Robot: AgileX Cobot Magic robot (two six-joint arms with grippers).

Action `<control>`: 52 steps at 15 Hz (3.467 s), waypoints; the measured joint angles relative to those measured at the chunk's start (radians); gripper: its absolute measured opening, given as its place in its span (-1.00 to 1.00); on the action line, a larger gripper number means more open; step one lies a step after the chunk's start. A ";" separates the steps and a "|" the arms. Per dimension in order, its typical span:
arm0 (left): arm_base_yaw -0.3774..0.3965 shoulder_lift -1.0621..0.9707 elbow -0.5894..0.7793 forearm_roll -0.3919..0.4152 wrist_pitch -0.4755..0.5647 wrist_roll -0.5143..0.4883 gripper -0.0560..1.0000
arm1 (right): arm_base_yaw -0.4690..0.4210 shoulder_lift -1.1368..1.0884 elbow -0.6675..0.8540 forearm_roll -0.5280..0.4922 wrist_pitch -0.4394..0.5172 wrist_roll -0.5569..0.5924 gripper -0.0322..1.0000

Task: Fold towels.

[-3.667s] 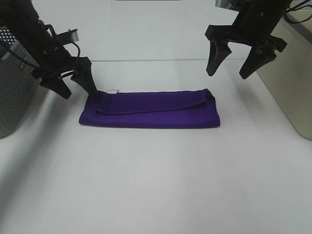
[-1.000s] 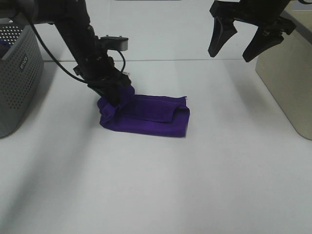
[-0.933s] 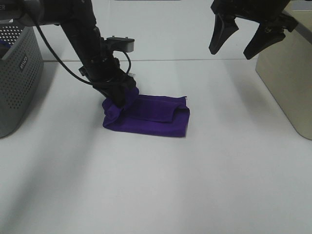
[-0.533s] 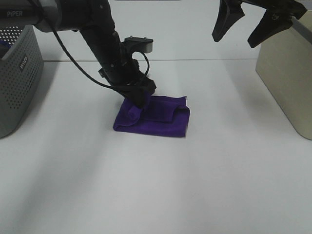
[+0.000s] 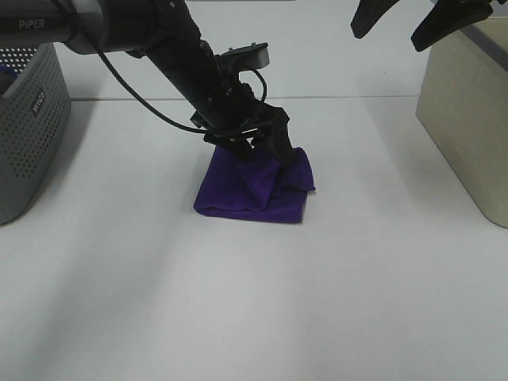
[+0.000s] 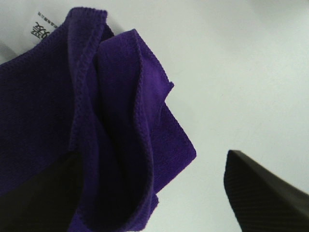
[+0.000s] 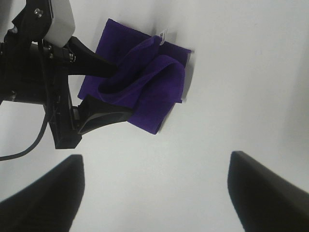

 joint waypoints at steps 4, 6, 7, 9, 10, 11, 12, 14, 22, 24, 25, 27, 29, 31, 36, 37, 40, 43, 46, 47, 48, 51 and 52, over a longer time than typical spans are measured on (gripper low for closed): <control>0.016 -0.049 0.000 0.115 0.082 0.008 0.51 | 0.000 0.000 0.000 0.000 0.000 0.000 0.60; 0.049 -0.075 -0.002 0.153 0.112 -0.036 0.51 | 0.000 0.000 0.000 0.000 0.000 0.000 0.60; 0.067 -0.079 -0.002 0.148 0.110 -0.047 0.51 | 0.000 0.000 0.000 0.000 0.000 0.000 0.60; 0.086 -0.079 -0.002 0.099 0.100 -0.050 0.51 | 0.000 0.000 0.000 0.000 0.000 0.000 0.60; 0.091 -0.078 -0.002 0.093 0.104 -0.067 0.51 | 0.000 0.000 0.000 0.000 0.000 0.000 0.60; 0.093 -0.069 -0.002 0.082 0.108 -0.079 0.51 | 0.000 0.000 0.000 0.000 0.000 0.000 0.60; 0.093 -0.060 -0.002 0.075 0.109 -0.083 0.51 | 0.000 0.000 0.000 0.000 0.000 0.000 0.60; 0.098 0.018 -0.002 -0.020 0.111 -0.071 0.51 | 0.000 0.000 0.000 0.000 0.000 0.000 0.60; 0.098 0.104 -0.002 -0.163 0.097 -0.037 0.51 | 0.000 0.000 0.000 0.002 0.000 0.000 0.60; 0.094 0.105 -0.002 -0.242 0.096 -0.007 0.51 | 0.000 0.000 0.000 0.002 0.000 0.000 0.60; 0.092 0.105 -0.002 -0.269 0.092 0.003 0.51 | 0.000 0.000 0.000 0.002 0.000 0.000 0.60; 0.069 0.105 -0.002 -0.349 0.069 0.049 0.51 | 0.000 0.000 0.000 0.003 0.000 0.000 0.60; 0.003 0.105 -0.002 -0.479 0.050 0.197 0.51 | 0.000 0.000 0.000 0.003 0.000 0.000 0.60; -0.021 0.105 -0.002 -0.488 0.034 0.225 0.51 | 0.000 0.000 0.000 0.003 0.000 0.000 0.60; -0.028 0.089 -0.006 -0.466 -0.021 0.314 0.51 | 0.000 -0.009 0.000 0.005 0.000 0.000 0.60; -0.012 0.071 -0.026 -0.433 -0.005 0.309 0.51 | 0.000 -0.020 0.000 0.005 0.001 0.000 0.60; 0.058 0.012 -0.143 -0.145 0.078 0.112 0.55 | 0.000 -0.073 0.000 -0.010 0.002 -0.001 0.60; 0.084 -0.022 -0.288 0.195 0.219 -0.108 0.57 | -0.001 -0.113 0.000 -0.038 0.002 0.015 0.60; 0.102 -0.086 -0.352 0.512 0.267 -0.269 0.58 | -0.055 -0.137 0.000 -0.074 0.003 0.059 0.59; 0.131 -0.114 -0.354 0.551 0.268 -0.318 0.58 | -0.109 -0.141 0.000 -0.087 0.003 0.067 0.58; 0.223 -0.204 -0.317 0.570 0.269 -0.385 0.58 | -0.216 -0.161 0.003 -0.107 0.002 0.075 0.58; 0.372 -0.441 -0.082 0.576 0.268 -0.413 0.58 | -0.255 -0.304 0.136 -0.129 -0.005 0.016 0.58; 0.411 -0.550 0.041 0.576 0.268 -0.399 0.58 | -0.255 -0.396 0.216 -0.129 -0.004 0.007 0.58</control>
